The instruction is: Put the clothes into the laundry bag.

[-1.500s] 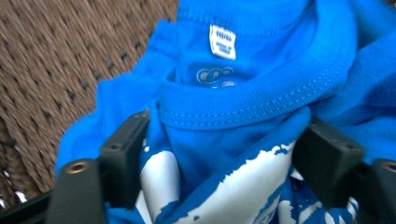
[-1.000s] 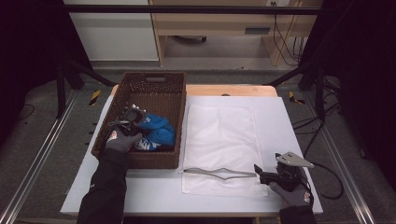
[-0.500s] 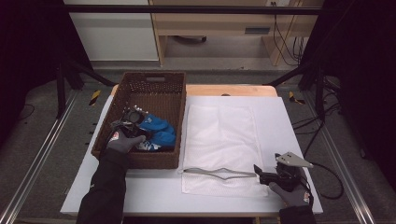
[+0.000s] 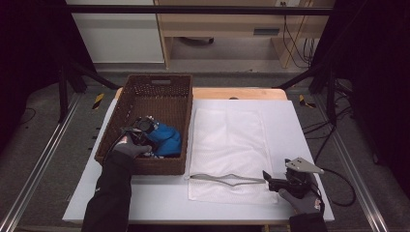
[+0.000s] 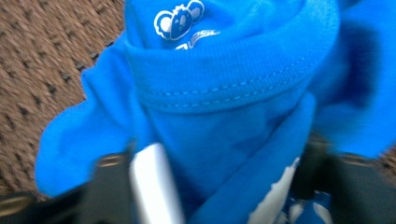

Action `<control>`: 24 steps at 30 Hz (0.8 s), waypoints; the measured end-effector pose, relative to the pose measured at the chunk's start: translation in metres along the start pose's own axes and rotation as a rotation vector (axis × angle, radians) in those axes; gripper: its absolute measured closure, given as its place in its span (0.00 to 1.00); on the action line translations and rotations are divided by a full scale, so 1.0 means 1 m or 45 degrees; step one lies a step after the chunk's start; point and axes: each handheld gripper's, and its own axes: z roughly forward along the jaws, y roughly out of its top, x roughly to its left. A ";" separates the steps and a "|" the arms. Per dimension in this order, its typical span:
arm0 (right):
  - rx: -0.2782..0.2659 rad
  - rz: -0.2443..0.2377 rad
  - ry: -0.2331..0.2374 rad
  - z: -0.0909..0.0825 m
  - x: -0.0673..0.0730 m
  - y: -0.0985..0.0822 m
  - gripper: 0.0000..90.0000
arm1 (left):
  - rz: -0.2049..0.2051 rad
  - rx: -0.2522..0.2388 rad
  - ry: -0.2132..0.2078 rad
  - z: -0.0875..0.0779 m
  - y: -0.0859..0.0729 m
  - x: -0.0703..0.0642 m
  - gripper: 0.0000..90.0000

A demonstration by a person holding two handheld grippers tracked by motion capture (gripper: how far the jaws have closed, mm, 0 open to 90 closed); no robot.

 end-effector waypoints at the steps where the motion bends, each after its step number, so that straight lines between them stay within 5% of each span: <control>1: -0.002 0.003 0.002 0.000 0.000 0.000 0.07 | -0.008 0.004 -0.001 -0.002 0.000 0.000 0.62; 4: -0.006 0.001 0.001 0.000 0.000 0.000 0.08 | -0.001 -0.008 -0.004 -0.005 0.000 0.000 0.72; 9: -0.003 0.003 0.000 0.000 0.000 0.000 0.08 | -0.008 -0.075 0.010 -0.012 -0.001 0.000 0.76; 16: -0.005 0.009 -0.002 0.000 0.000 0.000 0.08 | -0.060 -0.346 0.021 -0.033 -0.007 0.001 0.76; 24: -0.009 0.010 -0.010 -0.001 -0.002 0.000 0.08 | -0.088 -0.482 0.034 -0.043 -0.010 0.002 0.76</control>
